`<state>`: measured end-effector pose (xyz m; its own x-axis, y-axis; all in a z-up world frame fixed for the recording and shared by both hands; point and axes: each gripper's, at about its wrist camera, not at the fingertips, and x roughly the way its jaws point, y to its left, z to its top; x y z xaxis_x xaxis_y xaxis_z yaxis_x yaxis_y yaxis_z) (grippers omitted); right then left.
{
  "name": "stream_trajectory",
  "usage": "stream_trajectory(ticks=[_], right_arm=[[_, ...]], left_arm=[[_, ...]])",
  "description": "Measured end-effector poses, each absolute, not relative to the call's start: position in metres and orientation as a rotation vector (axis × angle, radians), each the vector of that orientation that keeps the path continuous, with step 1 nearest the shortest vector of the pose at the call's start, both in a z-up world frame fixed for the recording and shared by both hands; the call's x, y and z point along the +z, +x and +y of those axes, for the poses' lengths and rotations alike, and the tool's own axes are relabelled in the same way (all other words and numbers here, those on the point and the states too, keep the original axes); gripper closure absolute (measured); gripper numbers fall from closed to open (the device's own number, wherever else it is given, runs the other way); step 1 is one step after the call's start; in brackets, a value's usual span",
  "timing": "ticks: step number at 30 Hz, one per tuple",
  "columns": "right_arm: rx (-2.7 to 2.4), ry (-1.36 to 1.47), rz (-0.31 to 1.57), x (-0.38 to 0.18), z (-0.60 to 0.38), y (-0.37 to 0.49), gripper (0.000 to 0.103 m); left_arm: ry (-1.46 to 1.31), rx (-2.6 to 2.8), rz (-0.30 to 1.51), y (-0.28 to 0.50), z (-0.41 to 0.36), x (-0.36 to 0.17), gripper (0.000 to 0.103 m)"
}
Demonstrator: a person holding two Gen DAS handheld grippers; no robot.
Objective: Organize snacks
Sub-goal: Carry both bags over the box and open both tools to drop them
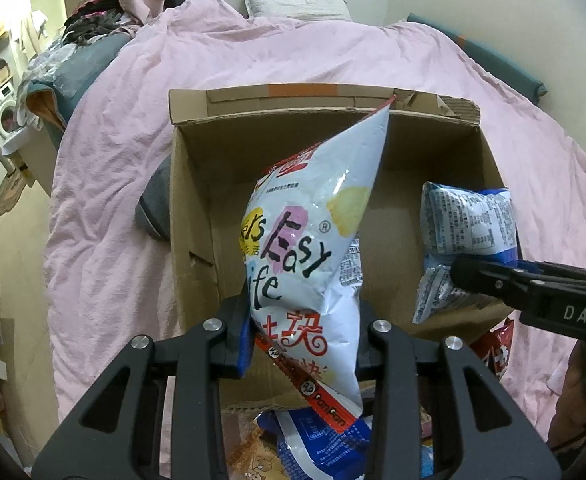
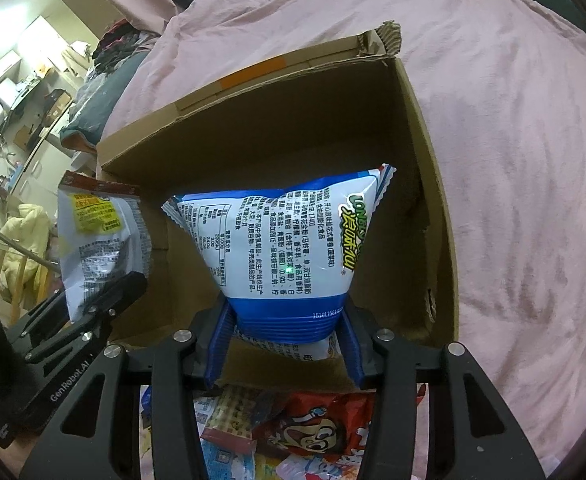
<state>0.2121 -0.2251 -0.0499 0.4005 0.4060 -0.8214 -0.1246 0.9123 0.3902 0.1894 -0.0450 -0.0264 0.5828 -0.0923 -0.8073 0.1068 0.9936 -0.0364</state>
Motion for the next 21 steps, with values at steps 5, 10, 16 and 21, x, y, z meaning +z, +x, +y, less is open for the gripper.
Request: stream_trajectory(ticks=[5, 10, 16, 21], right_arm=[[0.355, 0.299, 1.098, -0.047, -0.225, 0.213, 0.052], [0.393, 0.302, 1.039, -0.037, -0.226, 0.210, 0.052], [0.414, 0.349, 1.009, -0.032, -0.232, 0.208, 0.048], [0.378, 0.342, 0.993, -0.029, -0.236, 0.207, 0.036]], left_arm=[[0.013, -0.111, 0.952, 0.189, -0.044, -0.026, 0.071], [0.006, -0.122, 0.940, 0.188, -0.043, -0.023, 0.071], [-0.005, -0.120, 0.918, 0.187, -0.042, -0.016, 0.038], [0.016, -0.118, 0.888, 0.184, -0.045, -0.009, 0.024]])
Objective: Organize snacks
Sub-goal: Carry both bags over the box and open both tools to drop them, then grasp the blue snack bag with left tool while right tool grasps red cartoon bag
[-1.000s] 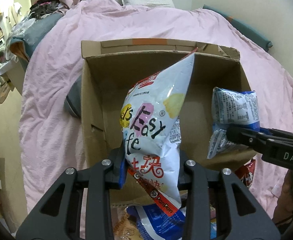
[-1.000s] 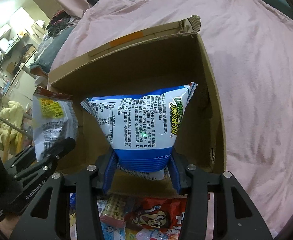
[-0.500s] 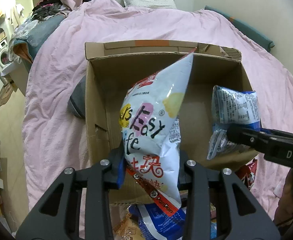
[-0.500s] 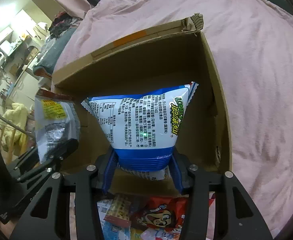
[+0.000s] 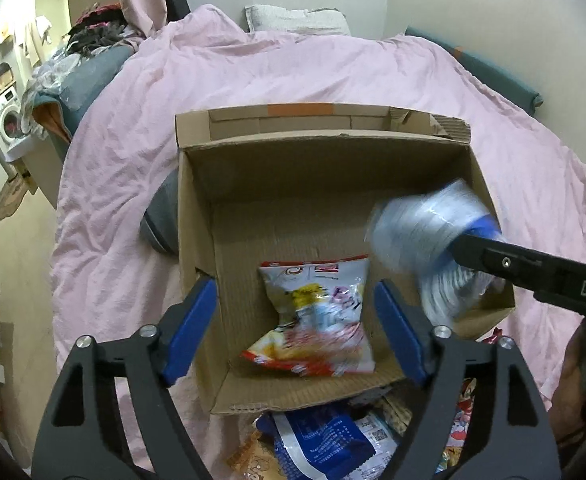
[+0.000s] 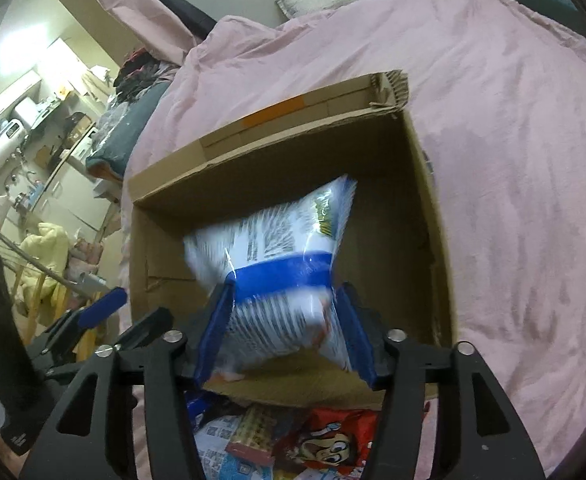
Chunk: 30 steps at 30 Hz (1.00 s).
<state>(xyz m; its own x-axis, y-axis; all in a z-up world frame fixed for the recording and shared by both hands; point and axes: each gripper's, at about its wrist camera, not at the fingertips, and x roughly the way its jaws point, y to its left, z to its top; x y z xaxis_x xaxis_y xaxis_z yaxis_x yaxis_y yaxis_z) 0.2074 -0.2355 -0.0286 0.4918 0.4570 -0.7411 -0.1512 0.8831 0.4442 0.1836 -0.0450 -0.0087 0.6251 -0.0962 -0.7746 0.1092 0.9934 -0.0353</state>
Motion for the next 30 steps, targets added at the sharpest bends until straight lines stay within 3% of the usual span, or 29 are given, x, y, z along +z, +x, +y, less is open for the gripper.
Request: stream_trajectory(ticks=[2, 4, 30], right_arm=[[0.365, 0.338, 0.973, -0.025, -0.237, 0.205, 0.030], [0.355, 0.325, 0.960, -0.022, -0.237, 0.205, 0.015], [0.348, 0.308, 0.929, 0.002, -0.239, 0.163, 0.014]], left_arm=[[0.029, -0.119, 0.882, 0.183, -0.047, -0.008, 0.024], [0.031, -0.121, 0.883, 0.182, -0.047, -0.007, 0.024], [-0.016, -0.055, 0.907, 0.136, -0.001, 0.009, 0.024]])
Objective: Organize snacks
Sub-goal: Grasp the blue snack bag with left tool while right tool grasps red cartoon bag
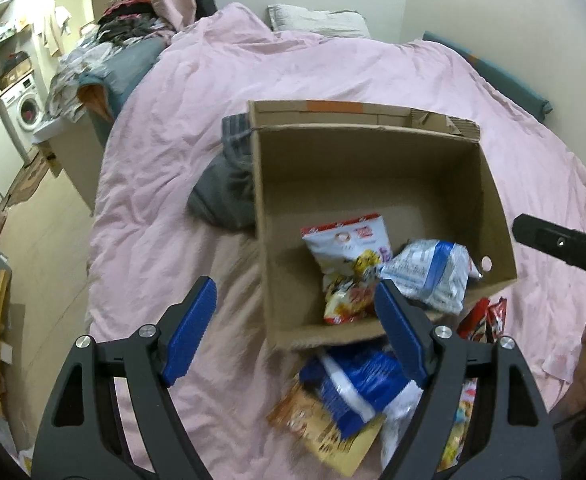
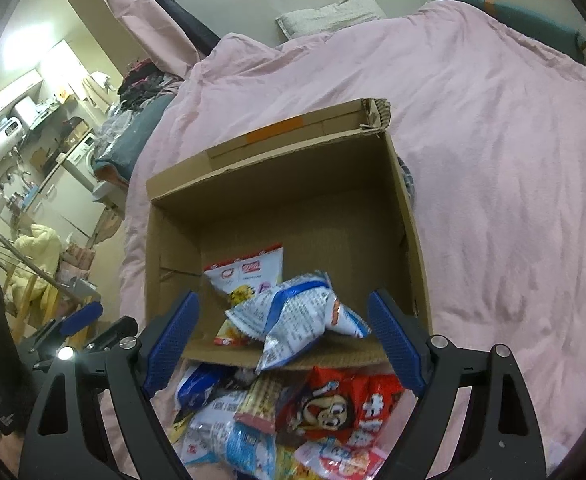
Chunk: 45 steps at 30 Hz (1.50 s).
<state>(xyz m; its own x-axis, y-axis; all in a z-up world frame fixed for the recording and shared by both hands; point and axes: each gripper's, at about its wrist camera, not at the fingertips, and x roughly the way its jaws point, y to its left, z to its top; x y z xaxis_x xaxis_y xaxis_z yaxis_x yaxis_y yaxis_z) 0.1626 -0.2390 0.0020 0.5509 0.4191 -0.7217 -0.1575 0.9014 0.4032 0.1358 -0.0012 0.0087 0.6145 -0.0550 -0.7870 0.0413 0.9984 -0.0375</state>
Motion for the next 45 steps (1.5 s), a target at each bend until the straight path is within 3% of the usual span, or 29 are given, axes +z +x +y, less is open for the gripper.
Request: stream_trajectory(ticks=[10, 28, 30, 32, 39, 45], right_arm=[[0.389, 0.346, 0.947, 0.003, -0.242, 0.135, 0.014], [0.282, 0.565, 1.021, -0.024, -0.303, 0.114, 0.014], [0.273, 0.562, 1.029, -0.026, -0.306, 0.114, 0.014], [0.268, 0.564, 1.036, -0.028, -0.309, 0.114, 0.014], [0.274, 0.554, 1.062, -0.032, -0.302, 0.119, 0.014], [0.273, 0.514, 1.076, -0.035, -0.293, 0.122, 0.014]], left_arm=[[-0.109, -0.030, 0.964, 0.105, 0.023, 0.005, 0.024], [-0.521, -0.073, 1.296, 0.143, -0.002, -0.093, 0.025], [-0.535, -0.075, 1.306, 0.146, -0.005, -0.098, 0.027], [-0.561, -0.092, 1.329, 0.147, -0.006, -0.104, 0.045], [-0.612, -0.170, 1.380, 0.143, -0.016, -0.111, 0.074], [-0.588, -0.210, 1.346, 0.130, -0.013, -0.093, 0.081]])
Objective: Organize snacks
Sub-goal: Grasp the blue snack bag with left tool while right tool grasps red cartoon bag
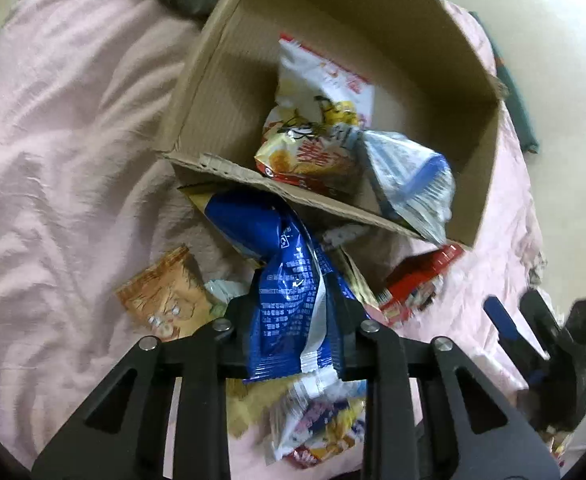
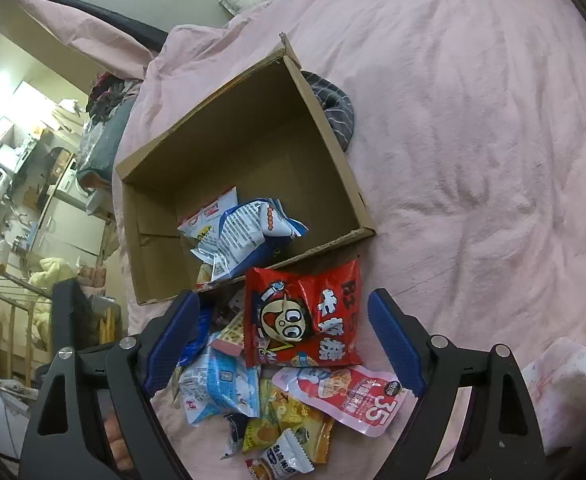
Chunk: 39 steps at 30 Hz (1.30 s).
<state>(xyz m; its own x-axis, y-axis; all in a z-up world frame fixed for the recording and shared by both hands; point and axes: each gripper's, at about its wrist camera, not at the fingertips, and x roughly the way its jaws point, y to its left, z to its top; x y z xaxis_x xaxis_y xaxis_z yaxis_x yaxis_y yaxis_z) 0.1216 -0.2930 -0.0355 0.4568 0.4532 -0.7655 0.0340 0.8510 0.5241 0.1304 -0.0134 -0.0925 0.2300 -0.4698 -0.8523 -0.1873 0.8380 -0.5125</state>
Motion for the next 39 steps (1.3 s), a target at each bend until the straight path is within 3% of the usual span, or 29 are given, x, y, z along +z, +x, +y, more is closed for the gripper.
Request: stream_trajectory(ticks=[8, 12, 27, 30, 33, 36, 39], right_arm=[[0.266, 0.555, 1.185, -0.059, -0.292, 0.129, 0.014], [0.251, 0.555, 1.304, -0.086, -0.282, 0.131, 0.006], [0.168, 0.319, 1.414, -0.125, -0.241, 0.158, 0.004], [0.195, 0.293, 1.416, -0.126, -0.237, 0.159, 0.018], [0.198, 0.285, 1.411, -0.126, -0.237, 0.156, 0.026], [0.207, 0.261, 1.390, -0.120, -0.236, 0.151, 0.044], [0.225, 0.234, 1.377, -0.117, -0.236, 0.147, 0.053]], left_arm=[[-0.489, -0.299, 1.205, 0.085, 0.006, -0.028, 0.081], [-0.425, -0.268, 1.124, 0.064, 0.032, -0.004, 0.081], [-0.380, -0.261, 1.073, 0.061, 0.036, -0.001, 0.081], [-0.371, -0.278, 1.075, 0.063, 0.028, -0.002, 0.081], [-0.354, -0.299, 1.069, 0.063, 0.020, 0.000, 0.081], [-0.325, -0.299, 1.070, 0.062, 0.016, -0.003, 0.081], [-0.330, -0.294, 1.084, 0.062, 0.019, -0.007, 0.081]])
